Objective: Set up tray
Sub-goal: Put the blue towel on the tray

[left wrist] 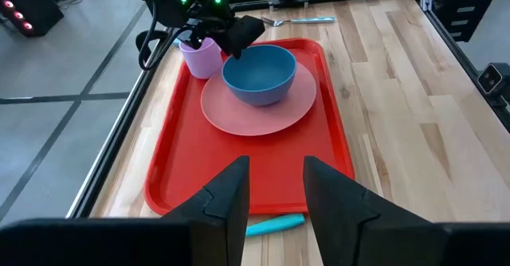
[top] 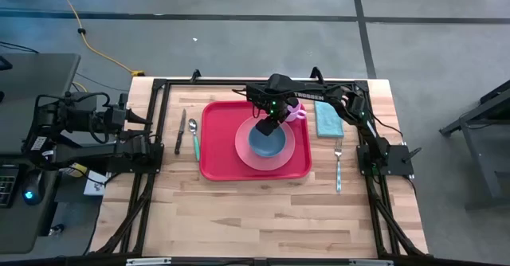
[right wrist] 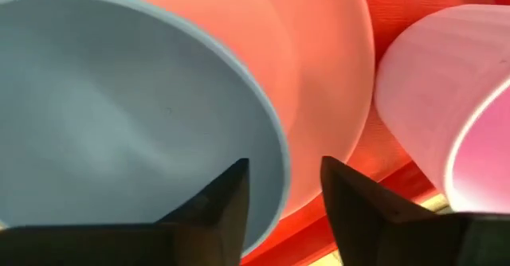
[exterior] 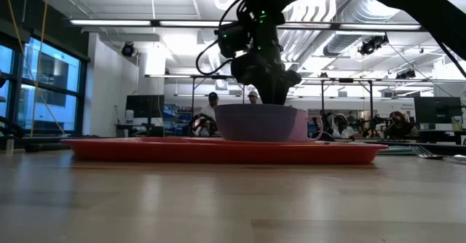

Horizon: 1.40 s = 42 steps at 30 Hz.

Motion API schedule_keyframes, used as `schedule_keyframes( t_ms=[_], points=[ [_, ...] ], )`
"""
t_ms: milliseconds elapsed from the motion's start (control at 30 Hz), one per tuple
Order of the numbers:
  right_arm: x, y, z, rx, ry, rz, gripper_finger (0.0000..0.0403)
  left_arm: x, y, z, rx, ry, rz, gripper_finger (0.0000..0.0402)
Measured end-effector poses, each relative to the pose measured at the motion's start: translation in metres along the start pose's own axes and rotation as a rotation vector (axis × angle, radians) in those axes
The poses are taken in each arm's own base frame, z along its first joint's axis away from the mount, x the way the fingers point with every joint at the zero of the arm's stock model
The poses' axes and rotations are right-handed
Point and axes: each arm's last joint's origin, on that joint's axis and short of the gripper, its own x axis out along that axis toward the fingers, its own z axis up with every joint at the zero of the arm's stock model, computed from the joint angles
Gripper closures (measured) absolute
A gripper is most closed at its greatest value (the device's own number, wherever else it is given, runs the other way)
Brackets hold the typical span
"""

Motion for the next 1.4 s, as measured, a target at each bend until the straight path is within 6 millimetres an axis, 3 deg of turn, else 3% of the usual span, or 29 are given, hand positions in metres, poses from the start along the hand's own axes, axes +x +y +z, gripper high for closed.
schedule_keyframes(
  t_ms=[167,333,700,900,1000,1233,1400],
  points=[
    [-0.002,-0.002,-0.001,0.014,0.006,-0.004,0.0226,0.000,0.000,0.000,0.000,0.000,0.000,0.0250],
    [-0.018,-0.004,-0.009,0.018,-0.016,0.011,0.0215,0.000,0.000,0.000,0.000,0.000,0.000,0.0250],
    [-0.097,-0.019,-0.054,0.016,-0.253,-0.024,0.0240,0.000,0.000,0.000,0.000,0.000,0.000,0.0250],
    [-0.131,-0.040,-0.089,0.008,-0.342,-0.258,0.0253,0.000,0.000,0.000,0.000,0.000,0.000,0.0250],
    [-0.143,-0.056,-0.095,0.076,-0.379,-0.242,0.0250,0.000,0.000,0.000,-0.004,0.000,0.000,0.0250],
    [-0.146,-0.091,-0.088,0.181,-0.343,-0.139,0.0218,0.000,0.000,0.000,-0.029,-0.001,-0.001,0.0250],
    [-0.118,-0.119,-0.083,0.208,-0.197,-0.109,0.0177,0.000,0.000,0.000,-0.031,-0.002,-0.008,0.0250]
  ],
)
